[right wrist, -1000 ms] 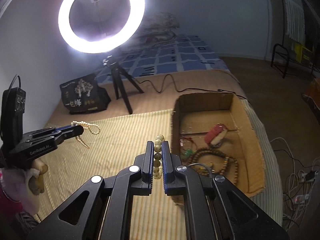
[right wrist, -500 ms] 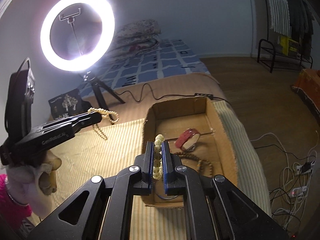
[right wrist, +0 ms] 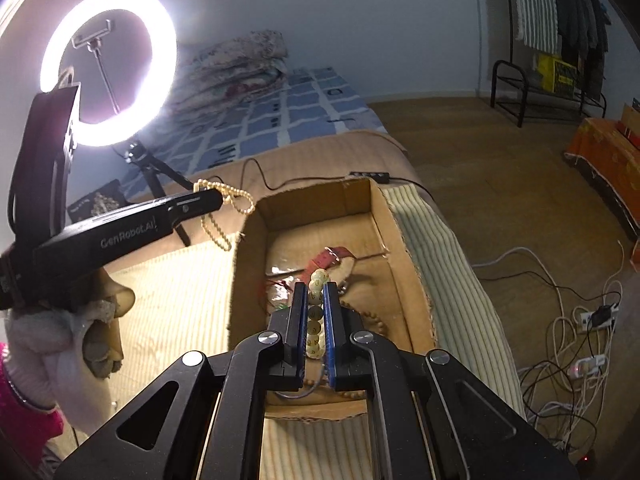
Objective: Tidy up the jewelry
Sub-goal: 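Lift the necklace and bracelet and carry both over the cardboard box, then open both tools to drop the necklace and bracelet into the box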
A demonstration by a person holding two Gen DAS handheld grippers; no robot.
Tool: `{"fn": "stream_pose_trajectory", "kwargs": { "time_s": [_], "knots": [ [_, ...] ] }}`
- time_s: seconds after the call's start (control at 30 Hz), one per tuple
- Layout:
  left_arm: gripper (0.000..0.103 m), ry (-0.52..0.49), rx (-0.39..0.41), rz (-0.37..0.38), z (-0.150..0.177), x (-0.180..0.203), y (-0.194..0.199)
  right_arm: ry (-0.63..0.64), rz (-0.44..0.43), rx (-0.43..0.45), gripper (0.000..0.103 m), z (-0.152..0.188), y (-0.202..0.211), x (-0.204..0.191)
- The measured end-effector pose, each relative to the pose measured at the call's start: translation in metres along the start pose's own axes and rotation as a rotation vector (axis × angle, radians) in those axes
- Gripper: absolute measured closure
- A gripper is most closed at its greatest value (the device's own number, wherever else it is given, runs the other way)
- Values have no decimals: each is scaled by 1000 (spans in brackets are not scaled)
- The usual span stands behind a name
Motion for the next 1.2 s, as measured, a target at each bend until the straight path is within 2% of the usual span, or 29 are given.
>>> {"fn": "stream_pose_trajectory", "kwargs": {
  "time_s": [0.37, 1.07, 1.13, 1.17, 1.2],
  "knots": [
    [98, -17, -21, -27, -2, 9, -19, -3, 14, -36, 97, 3, -10, 5],
    [97, 4, -16, -49, -4, 3, -24, 12, 37, -50, 97, 3, -13, 2],
    [83, 5, -17, -47, -4, 4, -23, 20, 51, -53, 92, 2, -14, 1],
    [69, 10, -14, -43, -4, 3, -22, 25, 61, -55, 78, 2, -14, 1],
    [65, 15, -9, -43, -5, 3, -21, 30, 67, -54, 62, 2, -13, 0]
  ]
}}
Point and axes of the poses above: each gripper's, at about its wrist camera, not at the fingertips, and y roughly against the way its jaws point, x to its right, z to its underside, the point moved 5 cm from there along -y, roughly the way its jaws point, and after that the axes turned 12 degrees about -z, right-handed, at the moved point
